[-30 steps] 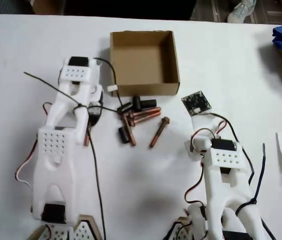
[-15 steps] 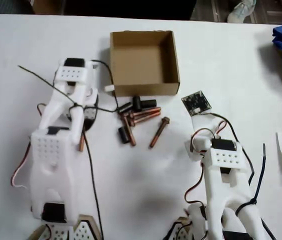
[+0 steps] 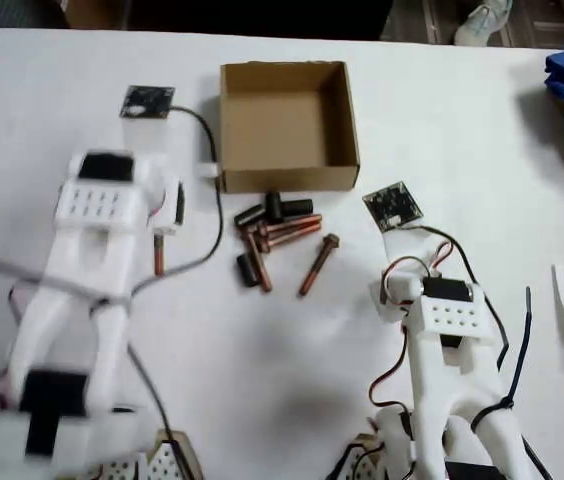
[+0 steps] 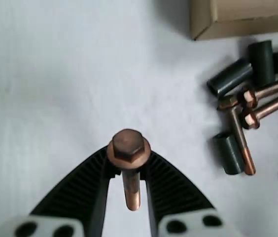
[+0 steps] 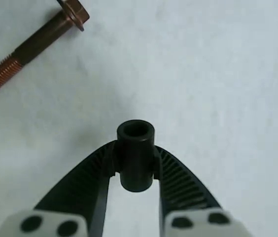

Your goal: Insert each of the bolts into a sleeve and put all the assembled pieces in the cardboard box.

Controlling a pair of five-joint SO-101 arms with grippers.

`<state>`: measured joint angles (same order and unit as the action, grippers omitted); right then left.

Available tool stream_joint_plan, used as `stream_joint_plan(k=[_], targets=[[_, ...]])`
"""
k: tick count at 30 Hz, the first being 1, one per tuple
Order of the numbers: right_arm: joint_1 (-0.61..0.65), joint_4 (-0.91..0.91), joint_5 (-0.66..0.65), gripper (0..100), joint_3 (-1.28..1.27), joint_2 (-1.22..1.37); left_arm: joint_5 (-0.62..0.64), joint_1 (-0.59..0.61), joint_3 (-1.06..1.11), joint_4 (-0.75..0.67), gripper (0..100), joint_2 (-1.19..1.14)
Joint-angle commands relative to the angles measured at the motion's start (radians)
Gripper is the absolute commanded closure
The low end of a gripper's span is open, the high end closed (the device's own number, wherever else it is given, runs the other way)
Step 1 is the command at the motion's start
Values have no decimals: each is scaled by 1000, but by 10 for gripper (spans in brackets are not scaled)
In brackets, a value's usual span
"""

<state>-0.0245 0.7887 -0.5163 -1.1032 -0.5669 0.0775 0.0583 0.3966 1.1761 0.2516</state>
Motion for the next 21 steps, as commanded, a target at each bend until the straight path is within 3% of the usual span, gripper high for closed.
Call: stream_joint_plan(k=[1,6,9,15,21], targets=[[-4,25,-2,979,-12,-38,-2,8,246,-290,976,272],[-4,97,8,978,-26,-38,0,5,447,-526,974,548],[1,-33,51,978,-29,-38,40,5,549,-697,974,690],[85,-667,290,979,-180,-38,193,-37,720,-1003,974,822],[283,-1371,298,979,-466,-28,226,-192,659,-1017,974,819]])
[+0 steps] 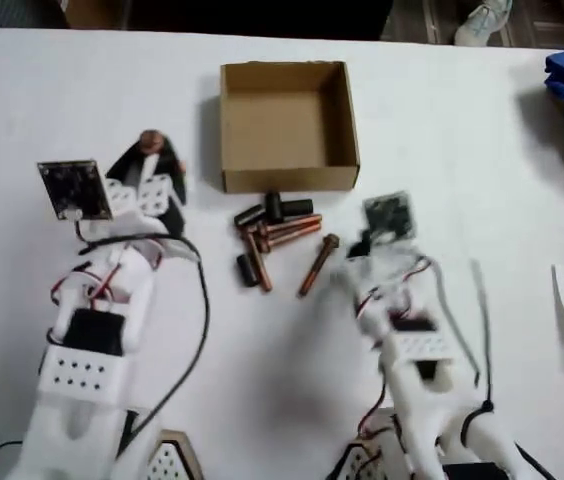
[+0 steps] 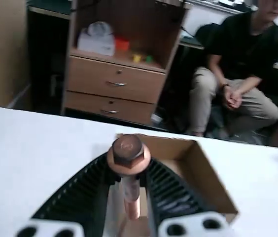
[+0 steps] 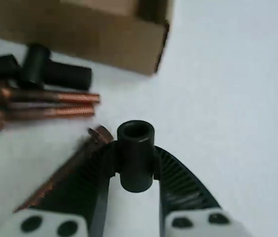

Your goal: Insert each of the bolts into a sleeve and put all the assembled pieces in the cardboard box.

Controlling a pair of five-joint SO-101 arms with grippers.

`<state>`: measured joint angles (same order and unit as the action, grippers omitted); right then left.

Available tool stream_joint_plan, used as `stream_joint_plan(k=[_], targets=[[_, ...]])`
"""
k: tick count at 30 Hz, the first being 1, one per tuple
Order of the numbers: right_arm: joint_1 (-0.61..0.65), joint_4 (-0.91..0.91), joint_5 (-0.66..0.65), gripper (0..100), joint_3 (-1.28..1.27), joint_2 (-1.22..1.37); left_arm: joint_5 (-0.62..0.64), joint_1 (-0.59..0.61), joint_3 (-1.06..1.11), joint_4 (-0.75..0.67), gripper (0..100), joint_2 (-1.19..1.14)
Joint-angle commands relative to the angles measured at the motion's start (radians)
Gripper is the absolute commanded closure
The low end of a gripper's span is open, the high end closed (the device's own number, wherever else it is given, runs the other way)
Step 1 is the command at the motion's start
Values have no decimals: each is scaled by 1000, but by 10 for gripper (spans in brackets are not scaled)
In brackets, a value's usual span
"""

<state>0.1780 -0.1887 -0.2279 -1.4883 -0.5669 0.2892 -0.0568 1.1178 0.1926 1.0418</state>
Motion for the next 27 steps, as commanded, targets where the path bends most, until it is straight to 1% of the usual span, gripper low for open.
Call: stream_joint_plan(k=[1,3,6,9,12,15,17,18,22,24,27], targets=[[102,-472,12,979,-107,-28,14,-103,-82,-32,974,26],[128,-593,17,979,-137,-28,15,-152,-136,-32,974,-2],[133,-730,18,979,-144,-28,21,-192,-251,-14,974,-100],[133,-852,18,979,-144,-27,120,-193,-397,21,974,-233],[134,-935,18,979,-144,-27,207,-196,-544,44,974,-362],[134,-947,21,979,-144,-27,229,-250,-659,46,974,-442],[134,-944,77,979,-144,-25,198,-313,-690,46,974,-473],[134,-934,112,979,-144,-24,157,-348,-687,46,974,-483],[125,-791,241,979,-106,27,-86,-446,-628,44,974,-497],[108,-704,292,980,-66,77,-169,-463,-619,44,974,-497],[68,-630,344,980,5,168,-189,-463,-622,44,974,-497]])
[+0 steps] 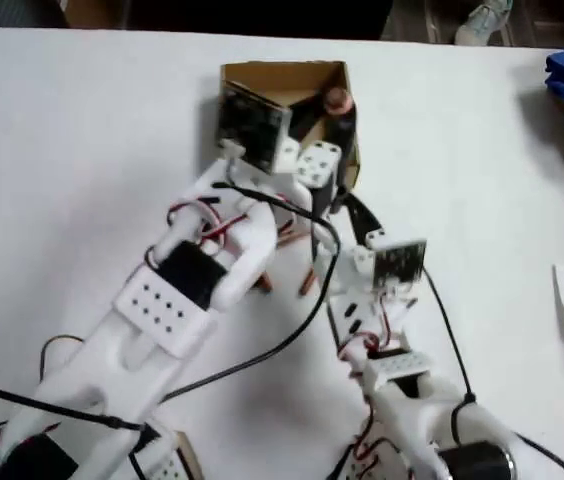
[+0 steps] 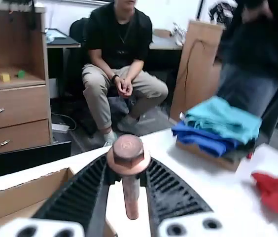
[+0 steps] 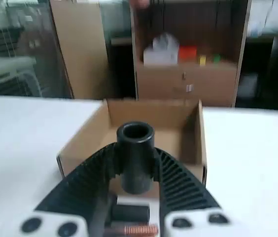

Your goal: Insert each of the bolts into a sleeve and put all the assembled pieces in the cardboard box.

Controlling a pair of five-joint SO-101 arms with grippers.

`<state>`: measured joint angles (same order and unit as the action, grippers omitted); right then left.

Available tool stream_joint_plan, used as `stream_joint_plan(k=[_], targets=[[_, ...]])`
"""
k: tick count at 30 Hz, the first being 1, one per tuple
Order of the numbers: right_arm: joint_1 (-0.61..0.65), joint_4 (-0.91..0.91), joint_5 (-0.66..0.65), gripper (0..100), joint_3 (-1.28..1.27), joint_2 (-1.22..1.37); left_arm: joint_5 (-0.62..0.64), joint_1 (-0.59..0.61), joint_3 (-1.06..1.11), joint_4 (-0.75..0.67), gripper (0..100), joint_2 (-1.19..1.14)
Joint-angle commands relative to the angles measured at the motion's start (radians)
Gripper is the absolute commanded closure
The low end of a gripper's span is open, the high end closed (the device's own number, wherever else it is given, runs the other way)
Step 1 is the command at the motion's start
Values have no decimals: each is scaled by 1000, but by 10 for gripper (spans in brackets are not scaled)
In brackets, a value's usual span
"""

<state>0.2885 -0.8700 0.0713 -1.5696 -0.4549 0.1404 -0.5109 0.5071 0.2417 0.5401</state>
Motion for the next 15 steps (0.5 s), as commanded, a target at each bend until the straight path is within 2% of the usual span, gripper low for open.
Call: stream_joint_plan(k=[1,9,15], targets=[[-54,48,48,980,104,85,-41,-9,-10,-3,974,5],[-56,48,41,980,140,127,-43,-9,82,-3,974,-3],[-19,-4,-64,980,135,131,-43,-11,117,-2,974,-5]])
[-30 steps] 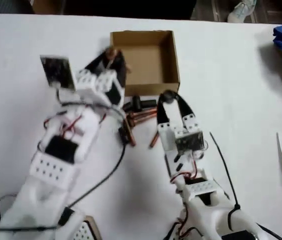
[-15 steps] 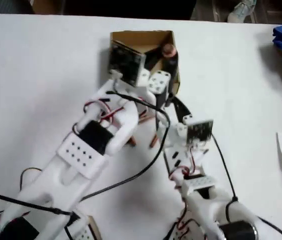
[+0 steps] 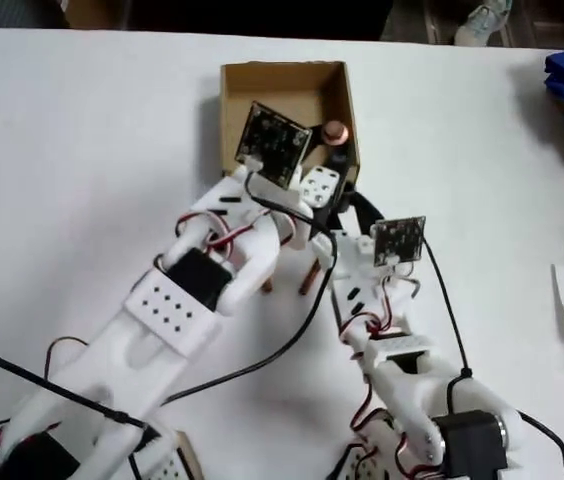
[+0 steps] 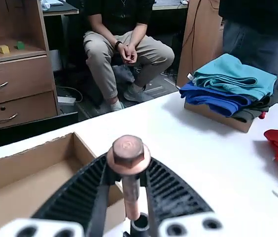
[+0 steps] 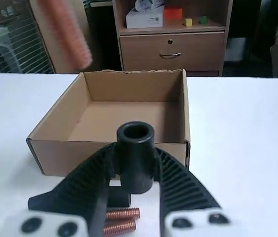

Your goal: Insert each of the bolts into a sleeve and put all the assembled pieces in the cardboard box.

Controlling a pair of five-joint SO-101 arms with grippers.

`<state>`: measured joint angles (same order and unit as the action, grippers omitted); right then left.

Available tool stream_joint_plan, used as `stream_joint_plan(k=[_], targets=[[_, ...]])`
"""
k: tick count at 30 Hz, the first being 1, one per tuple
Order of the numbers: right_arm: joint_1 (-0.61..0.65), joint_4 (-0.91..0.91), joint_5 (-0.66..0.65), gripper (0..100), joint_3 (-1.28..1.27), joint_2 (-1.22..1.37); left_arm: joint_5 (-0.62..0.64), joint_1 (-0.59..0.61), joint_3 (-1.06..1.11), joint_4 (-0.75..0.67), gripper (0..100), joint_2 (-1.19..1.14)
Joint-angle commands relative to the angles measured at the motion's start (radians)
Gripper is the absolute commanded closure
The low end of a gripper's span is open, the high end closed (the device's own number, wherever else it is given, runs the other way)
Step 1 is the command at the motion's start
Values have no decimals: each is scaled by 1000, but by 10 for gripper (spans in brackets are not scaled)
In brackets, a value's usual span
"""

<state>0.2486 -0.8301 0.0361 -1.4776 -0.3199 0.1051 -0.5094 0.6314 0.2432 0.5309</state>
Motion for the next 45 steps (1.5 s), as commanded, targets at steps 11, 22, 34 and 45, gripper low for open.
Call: stream_joint_plan(k=[11,22,34,45], targets=[[30,-47,-32,980,46,-4,0,-20,-4,5,974,2],[30,-48,-35,980,48,-4,-6,-12,-70,-28,974,-178],[35,-48,-100,980,44,-4,-2,-18,-150,12,974,-196],[30,-87,-100,980,38,-13,-6,-6,-116,9,974,-204]])
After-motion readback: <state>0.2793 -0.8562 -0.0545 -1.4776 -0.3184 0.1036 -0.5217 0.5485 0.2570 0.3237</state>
